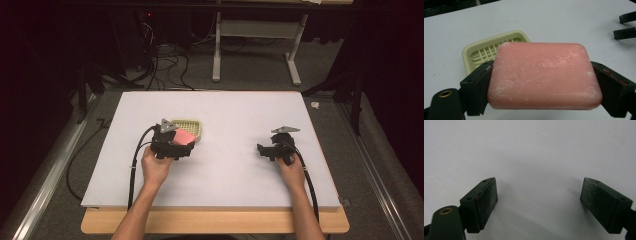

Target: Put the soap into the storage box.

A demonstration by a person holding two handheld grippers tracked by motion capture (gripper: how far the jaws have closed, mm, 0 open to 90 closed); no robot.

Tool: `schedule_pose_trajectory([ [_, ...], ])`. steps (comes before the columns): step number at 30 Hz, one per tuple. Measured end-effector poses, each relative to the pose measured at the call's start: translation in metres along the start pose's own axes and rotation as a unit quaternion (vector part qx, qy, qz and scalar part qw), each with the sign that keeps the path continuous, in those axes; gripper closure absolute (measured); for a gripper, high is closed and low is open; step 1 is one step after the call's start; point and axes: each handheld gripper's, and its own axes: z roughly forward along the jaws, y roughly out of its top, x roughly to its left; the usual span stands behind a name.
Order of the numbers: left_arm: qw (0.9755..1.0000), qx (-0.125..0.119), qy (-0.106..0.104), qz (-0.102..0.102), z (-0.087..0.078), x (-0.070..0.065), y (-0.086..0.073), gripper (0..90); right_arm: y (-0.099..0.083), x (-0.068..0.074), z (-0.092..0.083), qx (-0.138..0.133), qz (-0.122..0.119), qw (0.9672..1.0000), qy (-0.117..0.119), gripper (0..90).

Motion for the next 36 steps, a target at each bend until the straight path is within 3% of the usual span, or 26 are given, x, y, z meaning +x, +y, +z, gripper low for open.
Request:
schedule_pose_trajectory([
  [7,1.0000,0.001,0.005,0.003,0.001,0.002,0.004,14.0,0.000,0.000,0.000,0.000,0.000,1.0000,0.000,14.9],
  [24,0.9996,0.006,0.007,-0.028,0.008,0.017,0.005,14.0,0.000,0.000,0.000,0.000,0.000,1.0000,0.000,14.9],
  [29,0.9996,0.014,0.020,-0.015,0.011,0.016,0.008,13.9,0.000,0.000,0.000,0.000,-0.001,1.0000,0.000,14.9],
  [36,0.9995,0.014,0.019,-0.020,0.016,0.019,0.014,14.0,0.000,0.000,0.000,0.000,0.000,1.0000,0.000,14.9],
])
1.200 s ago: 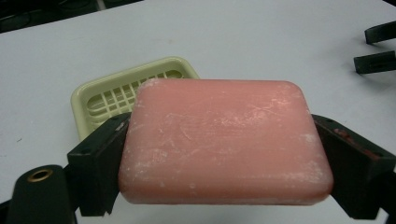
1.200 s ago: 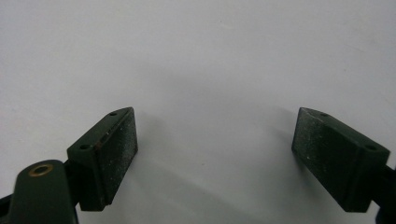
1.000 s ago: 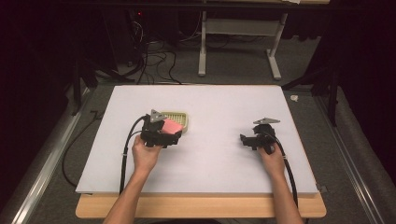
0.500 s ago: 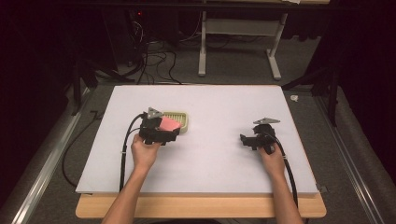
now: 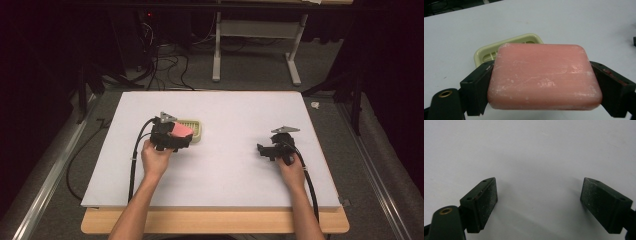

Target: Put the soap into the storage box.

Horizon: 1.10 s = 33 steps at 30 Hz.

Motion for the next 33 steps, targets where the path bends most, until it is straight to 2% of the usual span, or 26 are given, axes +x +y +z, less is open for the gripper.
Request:
schedule_pose_trajectory([
  [1,1.0000,0.000,-0.003,-0.005,0.001,0.002,0.001,14.0,0.000,0.000,0.000,0.000,0.000,1.0000,0.000,14.9],
  [4,1.0000,0.001,0.005,-0.001,0.003,0.004,0.005,14.0,0.000,0.000,0.000,0.000,0.000,1.0000,0.000,14.9],
  [9,0.9999,0.003,0.008,-0.007,0.006,0.006,0.011,13.9,0.000,0.000,0.000,0.000,0.000,1.0000,0.000,14.9],
  [33,0.9982,0.044,0.027,-0.032,0.044,0.012,0.012,14.0,0.000,0.000,0.000,0.000,0.001,1.0000,0.000,14.9],
])
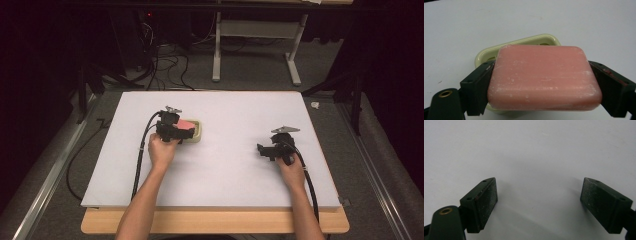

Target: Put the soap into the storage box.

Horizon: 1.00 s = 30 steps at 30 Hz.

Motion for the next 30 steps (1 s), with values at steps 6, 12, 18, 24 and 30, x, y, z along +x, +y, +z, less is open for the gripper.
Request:
schedule_pose_trajectory([
  [6,0.9999,0.010,0.003,-0.008,0.009,0.001,0.001,14.0,0.000,0.000,0.000,0.000,0.000,1.0000,0.000,14.9],
  [12,0.9998,0.017,0.002,-0.014,0.017,0.000,-0.001,14.0,0.000,0.000,0.000,0.000,0.001,1.0000,0.000,14.9],
  [18,0.9997,0.020,0.002,-0.016,0.021,0.001,-0.001,13.9,0.000,0.000,0.000,0.000,0.001,1.0000,0.000,14.9],
  [24,0.9995,0.024,0.007,-0.018,0.024,0.002,-0.002,13.9,0.000,0.000,0.000,0.000,0.000,1.0000,0.000,14.9],
  [30,0.9994,0.024,0.006,-0.024,0.027,0.004,-0.002,13.9,0.000,0.000,0.000,-0.001,-0.002,1.0000,-0.001,14.9],
])
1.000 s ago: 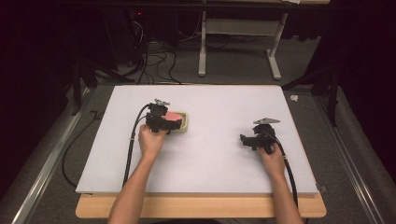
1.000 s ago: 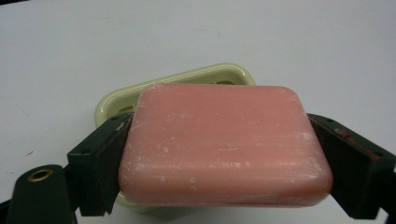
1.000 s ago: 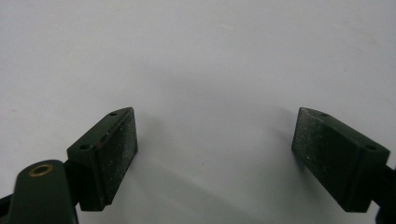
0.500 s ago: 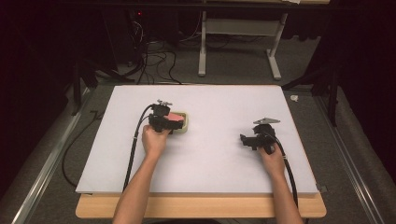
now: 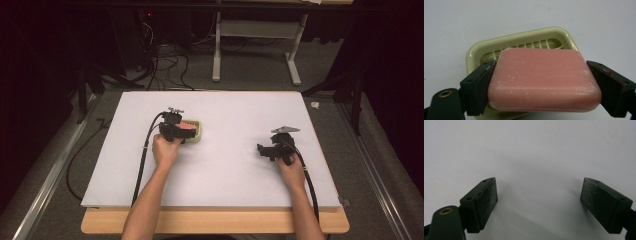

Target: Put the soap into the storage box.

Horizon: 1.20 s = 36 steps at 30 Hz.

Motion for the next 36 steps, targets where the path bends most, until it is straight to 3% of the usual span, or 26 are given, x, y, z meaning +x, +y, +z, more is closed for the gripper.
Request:
schedule_pose_trajectory([
  [11,1.0000,0.002,0.001,-0.005,0.002,0.001,0.000,13.8,0.000,0.000,0.000,0.000,0.000,1.0000,0.000,14.9],
  [22,0.9996,0.000,0.027,-0.004,0.005,-0.001,0.000,13.5,0.000,0.000,0.000,0.000,0.001,1.0000,0.001,14.9],
  [29,0.9997,-0.004,0.023,0.003,0.001,-0.001,0.000,8.1,0.000,0.000,0.000,0.001,0.002,1.0000,0.001,14.9],
  [36,0.9996,-0.014,0.021,0.011,-0.005,-0.003,-0.001,8.5,0.000,0.000,0.000,0.001,0.001,1.0000,0.001,14.8],
])
